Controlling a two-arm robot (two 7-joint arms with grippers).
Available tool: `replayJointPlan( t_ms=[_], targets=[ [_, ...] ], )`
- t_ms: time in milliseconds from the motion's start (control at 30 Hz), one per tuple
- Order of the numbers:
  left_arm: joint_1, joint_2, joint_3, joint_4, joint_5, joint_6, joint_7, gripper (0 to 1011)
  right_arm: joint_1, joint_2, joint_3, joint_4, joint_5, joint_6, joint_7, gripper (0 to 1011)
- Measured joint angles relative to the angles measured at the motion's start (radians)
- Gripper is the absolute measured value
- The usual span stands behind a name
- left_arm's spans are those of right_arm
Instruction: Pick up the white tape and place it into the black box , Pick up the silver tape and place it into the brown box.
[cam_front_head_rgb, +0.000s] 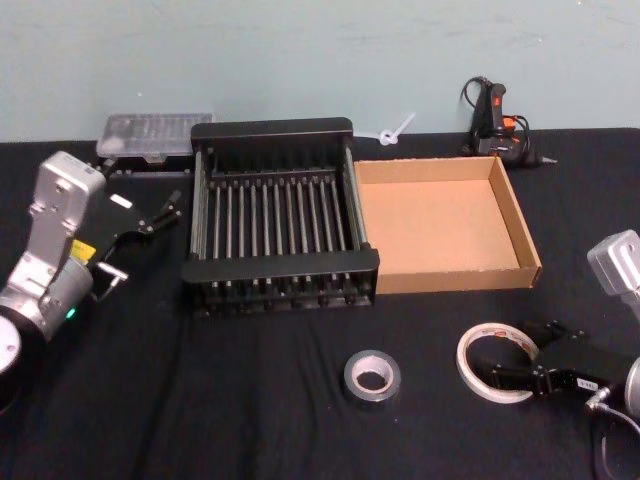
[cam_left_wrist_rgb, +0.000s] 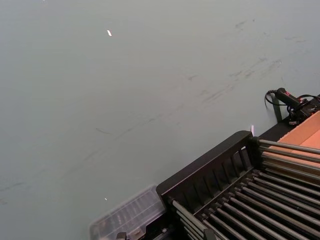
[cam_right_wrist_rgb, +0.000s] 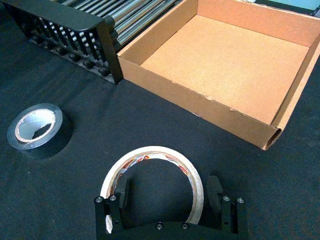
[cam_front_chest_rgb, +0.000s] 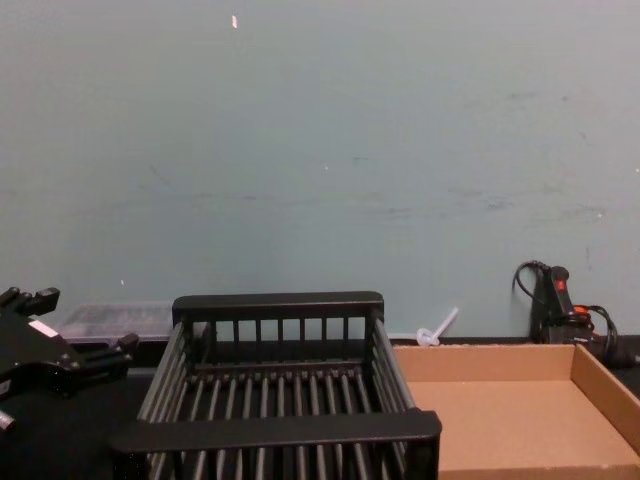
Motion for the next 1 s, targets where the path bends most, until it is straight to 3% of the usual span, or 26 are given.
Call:
replayJointPlan(
  t_ms=[1000],
  targets=[
    [0.0, 0.0, 0.0, 0.0, 0.0, 0.0, 0.0, 1001, 0.007, 0.003, -0.01, 0.001, -0.006, 0.016, -0.004, 1002]
  ],
)
